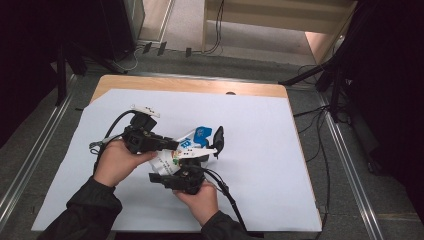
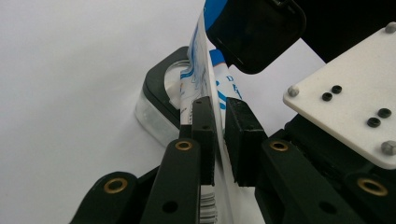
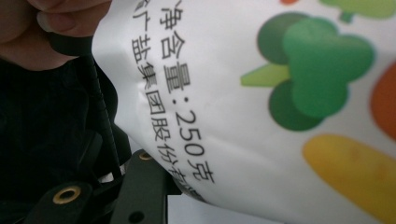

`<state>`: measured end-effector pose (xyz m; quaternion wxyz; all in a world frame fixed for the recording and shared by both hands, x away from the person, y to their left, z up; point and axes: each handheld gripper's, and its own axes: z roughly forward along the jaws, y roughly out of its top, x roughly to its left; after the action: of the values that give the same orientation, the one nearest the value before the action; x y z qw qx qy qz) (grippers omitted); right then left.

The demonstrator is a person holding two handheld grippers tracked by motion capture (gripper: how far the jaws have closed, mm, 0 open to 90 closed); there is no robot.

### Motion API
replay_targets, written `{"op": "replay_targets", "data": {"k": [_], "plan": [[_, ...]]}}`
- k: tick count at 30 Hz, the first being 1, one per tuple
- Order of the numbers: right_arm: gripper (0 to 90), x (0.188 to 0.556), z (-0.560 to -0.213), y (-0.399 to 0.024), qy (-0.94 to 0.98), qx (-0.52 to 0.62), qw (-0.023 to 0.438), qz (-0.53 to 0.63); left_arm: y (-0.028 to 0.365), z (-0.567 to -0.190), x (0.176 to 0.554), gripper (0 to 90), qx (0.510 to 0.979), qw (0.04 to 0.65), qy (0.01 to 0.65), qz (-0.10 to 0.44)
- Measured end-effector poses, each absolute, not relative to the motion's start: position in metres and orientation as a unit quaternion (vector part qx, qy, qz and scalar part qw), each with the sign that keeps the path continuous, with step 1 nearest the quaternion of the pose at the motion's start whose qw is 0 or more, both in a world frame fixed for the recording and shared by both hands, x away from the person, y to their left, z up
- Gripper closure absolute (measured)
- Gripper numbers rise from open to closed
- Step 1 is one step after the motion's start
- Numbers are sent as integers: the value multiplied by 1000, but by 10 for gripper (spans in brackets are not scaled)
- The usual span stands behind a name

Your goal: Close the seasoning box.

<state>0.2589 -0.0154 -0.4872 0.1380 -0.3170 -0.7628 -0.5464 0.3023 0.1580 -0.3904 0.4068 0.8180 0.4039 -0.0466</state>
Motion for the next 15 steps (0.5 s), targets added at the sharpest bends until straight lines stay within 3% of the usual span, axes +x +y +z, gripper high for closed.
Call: {"op": "replay_targets", "data": {"k": [15], "plan": [[630,259,-487,-15,-765,-311,136,-548,163,-385,299,882,817,407,406,-44]]}}
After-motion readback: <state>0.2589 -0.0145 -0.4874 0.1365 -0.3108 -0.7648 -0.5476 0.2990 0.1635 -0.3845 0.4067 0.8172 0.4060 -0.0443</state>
